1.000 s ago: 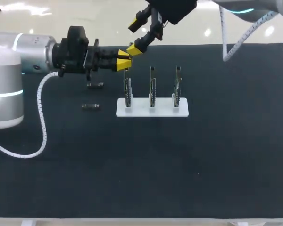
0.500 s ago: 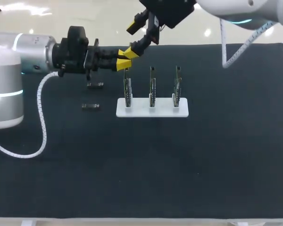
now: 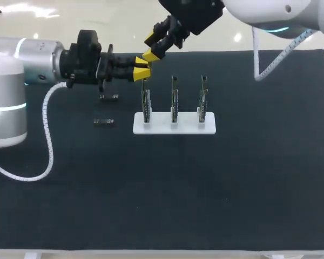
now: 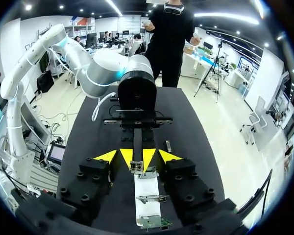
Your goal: Pick up the optical module with the left hand, and insert it into the network port with the right hand.
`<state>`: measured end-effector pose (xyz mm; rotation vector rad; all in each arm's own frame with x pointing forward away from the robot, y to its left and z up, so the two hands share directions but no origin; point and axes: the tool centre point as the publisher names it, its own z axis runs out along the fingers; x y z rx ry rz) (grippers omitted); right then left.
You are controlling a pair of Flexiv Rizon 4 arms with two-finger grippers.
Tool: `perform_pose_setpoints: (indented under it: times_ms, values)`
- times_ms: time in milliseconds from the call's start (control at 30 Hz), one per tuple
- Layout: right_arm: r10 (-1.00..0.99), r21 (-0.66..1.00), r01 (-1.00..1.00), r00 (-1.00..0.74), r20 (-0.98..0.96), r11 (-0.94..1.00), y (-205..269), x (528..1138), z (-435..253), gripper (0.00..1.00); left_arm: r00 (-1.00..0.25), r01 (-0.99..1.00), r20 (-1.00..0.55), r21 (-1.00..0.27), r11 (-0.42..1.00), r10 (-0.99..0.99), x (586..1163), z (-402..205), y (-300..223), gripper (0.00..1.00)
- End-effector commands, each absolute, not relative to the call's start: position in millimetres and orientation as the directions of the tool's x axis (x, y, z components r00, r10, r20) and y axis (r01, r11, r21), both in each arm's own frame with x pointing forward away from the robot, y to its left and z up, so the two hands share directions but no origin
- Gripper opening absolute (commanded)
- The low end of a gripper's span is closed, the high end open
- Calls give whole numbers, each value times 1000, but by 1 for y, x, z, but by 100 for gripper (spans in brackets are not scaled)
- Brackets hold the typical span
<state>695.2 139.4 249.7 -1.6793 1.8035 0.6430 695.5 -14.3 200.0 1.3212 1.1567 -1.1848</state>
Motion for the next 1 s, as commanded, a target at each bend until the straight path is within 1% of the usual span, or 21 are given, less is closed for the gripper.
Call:
perform_pose_setpoints:
  times_ms: [33, 67, 167, 200, 267, 300, 333, 700, 733, 767, 800, 1000]
  values:
    - [-710, -42, -995, -36, -704, 92, 139, 695, 249, 46, 74, 996, -997, 71, -62, 39, 694, 200, -14, 0]
    - [-709, -42, -995, -36, -704, 92, 139, 694, 249, 47, 74, 996, -997, 71, -62, 39, 694, 200, -14, 0]
    - [-709, -41, -995, -37, -704, 93, 139, 694, 249, 40, 74, 996, -997, 71, -62, 39, 694, 200, -14, 0]
    - [-709, -41, -995, -37, -704, 94, 139, 694, 249, 37, 74, 996, -997, 71, -62, 39, 694, 200, -14, 0]
    - [-709, -41, -995, -39, -704, 95, 139, 694, 249, 26, 74, 996, -997, 71, -62, 39, 694, 200, -14, 0]
    - [-709, -41, -995, -39, -704, 95, 139, 694, 249, 9, 74, 996, -997, 71, -62, 39, 694, 200, -14, 0]
    - [-709, -40, -995, -40, -704, 96, 139, 694, 249, 0, 74, 996, -997, 71, -62, 39, 694, 200, -14, 0]
    - [-710, -40, -994, -43, -702, 99, 140, 693, 248, 0, 74, 996, -997, 71, -62, 39, 694, 200, -14, 0]
    - [-710, -40, -994, -42, -703, 98, 140, 693, 248, 0, 74, 996, -997, 71, -62, 39, 694, 200, -14, 5]
    - [-710, -40, -994, -42, -703, 98, 139, 693, 248, 0, 74, 996, -997, 71, -62, 39, 694, 200, -14, 84]
    - [-710, -39, -994, -43, -703, 99, 139, 693, 248, 0, 74, 996, -997, 71, -62, 39, 694, 200, -14, 100]
    - [-711, -40, -994, -43, -702, 99, 139, 692, 248, 0, 74, 996, -997, 71, -62, 39, 694, 200, -14, 100]
